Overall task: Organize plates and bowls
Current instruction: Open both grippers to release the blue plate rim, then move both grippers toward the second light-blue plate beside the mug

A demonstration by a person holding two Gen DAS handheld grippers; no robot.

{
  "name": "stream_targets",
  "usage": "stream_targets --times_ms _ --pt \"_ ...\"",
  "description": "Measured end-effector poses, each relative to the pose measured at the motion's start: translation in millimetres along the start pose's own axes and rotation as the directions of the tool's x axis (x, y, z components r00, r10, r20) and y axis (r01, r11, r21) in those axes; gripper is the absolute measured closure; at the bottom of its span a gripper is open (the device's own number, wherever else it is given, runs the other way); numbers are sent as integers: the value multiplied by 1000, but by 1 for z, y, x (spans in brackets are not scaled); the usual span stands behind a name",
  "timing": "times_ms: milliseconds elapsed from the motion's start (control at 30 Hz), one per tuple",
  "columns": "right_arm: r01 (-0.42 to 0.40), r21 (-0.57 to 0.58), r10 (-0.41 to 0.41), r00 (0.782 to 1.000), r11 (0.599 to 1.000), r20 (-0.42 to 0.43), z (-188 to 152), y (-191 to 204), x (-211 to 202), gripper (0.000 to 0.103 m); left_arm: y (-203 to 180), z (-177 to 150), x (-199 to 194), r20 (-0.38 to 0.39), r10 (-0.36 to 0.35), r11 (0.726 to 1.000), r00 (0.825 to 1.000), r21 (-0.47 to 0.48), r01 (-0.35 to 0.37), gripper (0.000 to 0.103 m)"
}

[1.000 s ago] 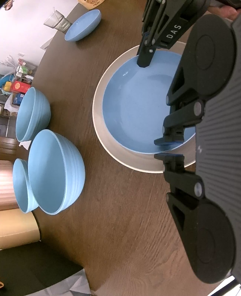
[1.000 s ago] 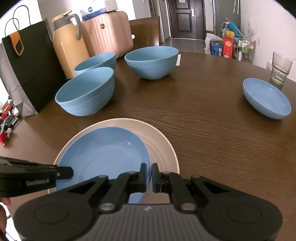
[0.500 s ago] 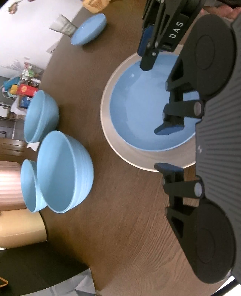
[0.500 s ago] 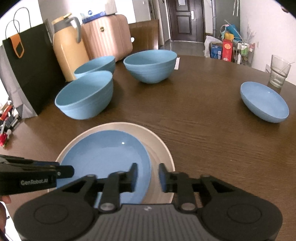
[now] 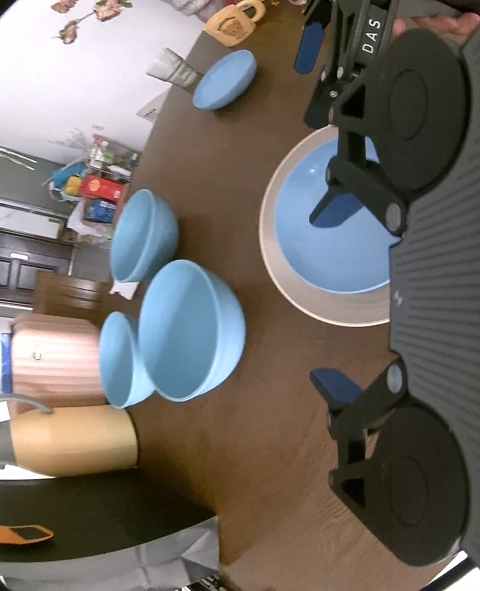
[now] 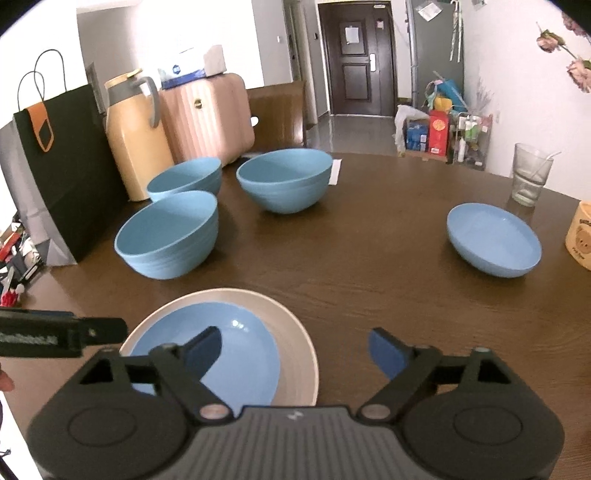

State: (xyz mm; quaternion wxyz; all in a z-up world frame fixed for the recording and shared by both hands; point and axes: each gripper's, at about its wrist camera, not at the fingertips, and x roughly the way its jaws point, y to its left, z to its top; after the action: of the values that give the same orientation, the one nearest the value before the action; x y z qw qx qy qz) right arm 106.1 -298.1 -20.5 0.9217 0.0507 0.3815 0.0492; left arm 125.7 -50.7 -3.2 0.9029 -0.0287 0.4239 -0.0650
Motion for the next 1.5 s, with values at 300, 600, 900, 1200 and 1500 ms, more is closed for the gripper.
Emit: stream_targets --times_ms 300,600,900,1200,1500 --pt "26 44 -27 999 999 18 7 -11 -10 0 8 5 0 -20 -6 997 1000 -80 5 0" --pt "74 51 -75 997 996 25 12 -21 -18 0 1 9 -2 -16 -20 997 1000 -72 19 0" --pt "135 53 -137 989 989 47 22 -38 -29 0 -17 22 -6 -9 -39 998 999 -59 38 0" --pt "202 102 -208 977 974 52 32 -81 -38 0 -58 42 -8 12 -72 997 997 -8 72 0" --pt "253 176 -261 965 951 26 35 -132 -32 0 -107 62 7 13 -100 995 995 27 99 0"
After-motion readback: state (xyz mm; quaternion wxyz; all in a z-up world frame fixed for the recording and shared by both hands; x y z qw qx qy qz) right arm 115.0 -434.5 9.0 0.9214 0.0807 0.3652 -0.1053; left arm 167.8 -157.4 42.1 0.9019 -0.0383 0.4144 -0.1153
